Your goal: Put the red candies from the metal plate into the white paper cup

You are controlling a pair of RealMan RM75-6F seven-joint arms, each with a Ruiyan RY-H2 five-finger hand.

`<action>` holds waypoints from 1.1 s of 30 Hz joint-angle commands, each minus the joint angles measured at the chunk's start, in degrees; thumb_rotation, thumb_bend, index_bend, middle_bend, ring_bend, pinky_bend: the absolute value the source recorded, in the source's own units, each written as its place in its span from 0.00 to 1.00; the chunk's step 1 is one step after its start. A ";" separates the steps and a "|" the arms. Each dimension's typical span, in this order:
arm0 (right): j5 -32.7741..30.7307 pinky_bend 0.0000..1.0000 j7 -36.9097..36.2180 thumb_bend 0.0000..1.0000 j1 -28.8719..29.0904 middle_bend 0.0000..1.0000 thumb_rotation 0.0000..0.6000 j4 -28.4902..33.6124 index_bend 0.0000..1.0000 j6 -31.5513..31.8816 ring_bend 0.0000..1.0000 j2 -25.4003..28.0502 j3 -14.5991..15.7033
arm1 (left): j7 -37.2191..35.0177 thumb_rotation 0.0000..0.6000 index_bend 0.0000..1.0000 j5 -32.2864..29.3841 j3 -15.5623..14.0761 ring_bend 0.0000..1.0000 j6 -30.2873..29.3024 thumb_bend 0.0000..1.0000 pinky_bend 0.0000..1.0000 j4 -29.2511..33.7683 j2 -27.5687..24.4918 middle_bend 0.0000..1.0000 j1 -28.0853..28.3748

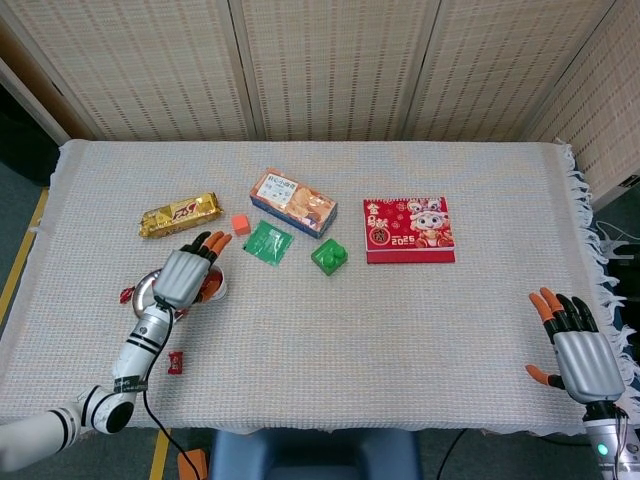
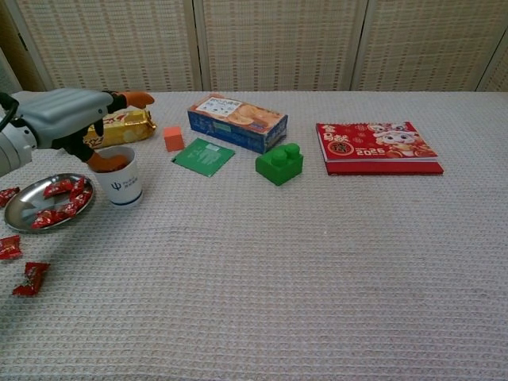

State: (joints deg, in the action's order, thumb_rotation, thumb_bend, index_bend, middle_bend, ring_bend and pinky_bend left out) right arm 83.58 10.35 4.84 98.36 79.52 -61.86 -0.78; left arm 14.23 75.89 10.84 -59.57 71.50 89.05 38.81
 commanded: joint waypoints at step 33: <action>3.12 0.00 0.39 0.03 -0.08 0.00 1.00 0.25 0.00 0.20 0.00 -0.27 1.36 | -0.60 1.00 0.27 16.70 -19.48 0.61 -18.70 0.35 0.94 -4.68 0.13 0.30 -23.16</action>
State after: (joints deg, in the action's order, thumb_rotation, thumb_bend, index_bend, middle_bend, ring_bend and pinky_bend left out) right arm 86.72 10.73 4.78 98.63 79.70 -62.13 0.59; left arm 12.86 92.27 -8.25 -78.78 67.81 88.41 16.15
